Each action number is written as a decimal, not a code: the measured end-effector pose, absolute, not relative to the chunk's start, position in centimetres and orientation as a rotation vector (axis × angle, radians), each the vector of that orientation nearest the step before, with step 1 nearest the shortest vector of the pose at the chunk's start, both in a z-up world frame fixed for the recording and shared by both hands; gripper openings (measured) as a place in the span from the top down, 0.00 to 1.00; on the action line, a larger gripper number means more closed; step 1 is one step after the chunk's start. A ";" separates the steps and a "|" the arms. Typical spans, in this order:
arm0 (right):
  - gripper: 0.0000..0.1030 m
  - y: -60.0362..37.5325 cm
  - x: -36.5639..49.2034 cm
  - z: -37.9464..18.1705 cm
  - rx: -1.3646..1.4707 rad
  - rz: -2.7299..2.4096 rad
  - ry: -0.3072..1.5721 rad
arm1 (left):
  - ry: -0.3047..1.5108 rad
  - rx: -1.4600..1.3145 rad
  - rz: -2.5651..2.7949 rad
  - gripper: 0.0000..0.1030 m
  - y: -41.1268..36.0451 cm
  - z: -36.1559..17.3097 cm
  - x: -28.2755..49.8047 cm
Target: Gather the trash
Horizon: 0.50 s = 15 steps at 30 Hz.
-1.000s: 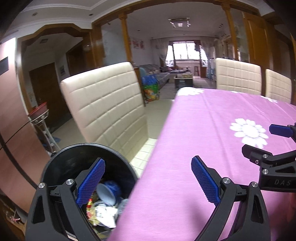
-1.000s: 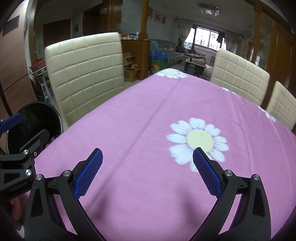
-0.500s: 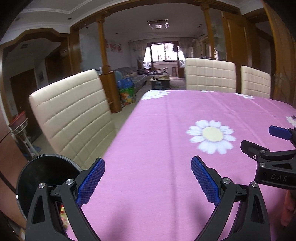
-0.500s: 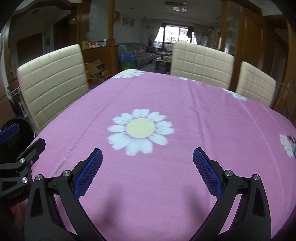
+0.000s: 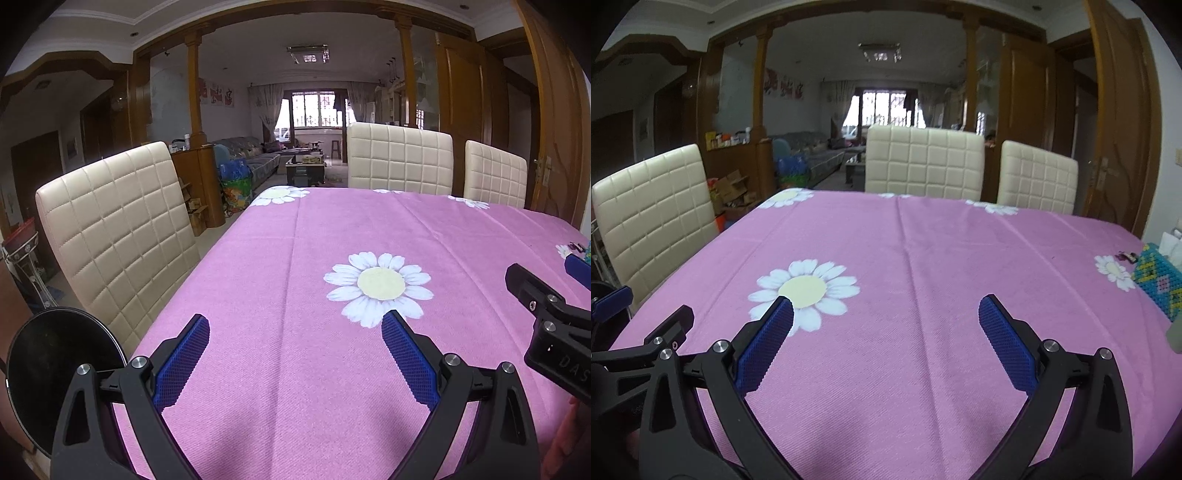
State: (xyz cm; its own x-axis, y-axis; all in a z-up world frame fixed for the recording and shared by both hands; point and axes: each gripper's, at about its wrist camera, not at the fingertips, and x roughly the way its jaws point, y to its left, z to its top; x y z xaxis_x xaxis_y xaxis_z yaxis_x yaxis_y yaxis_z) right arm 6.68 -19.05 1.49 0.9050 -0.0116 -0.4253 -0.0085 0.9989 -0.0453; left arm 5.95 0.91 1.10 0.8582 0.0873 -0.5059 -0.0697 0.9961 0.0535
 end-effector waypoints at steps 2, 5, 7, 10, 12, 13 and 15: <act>0.04 -19.2 6.4 1.3 -0.044 -0.009 0.418 | 0.532 0.023 0.074 0.11 1.1 1.1 5.9; 0.04 -19.4 6.5 1.2 -0.037 -0.011 0.426 | 0.522 0.010 0.064 0.11 1.3 1.2 5.7; 0.04 -19.4 6.7 0.9 -0.042 -0.019 0.433 | 0.507 0.035 0.072 0.11 1.1 1.2 5.4; 0.04 -19.0 6.6 0.7 -0.062 -0.017 0.433 | 0.480 0.062 0.070 0.11 0.7 1.5 4.9; 0.04 -19.2 6.2 0.9 -0.057 -0.022 0.411 | 0.466 0.063 0.074 0.11 0.7 1.6 4.7; 0.04 -19.2 6.0 0.9 -0.054 -0.023 0.402 | 0.461 0.060 0.075 0.11 0.8 1.7 4.6; 0.04 -19.3 5.8 1.0 -0.051 -0.028 0.390 | 0.452 0.054 0.079 0.11 1.0 1.8 4.5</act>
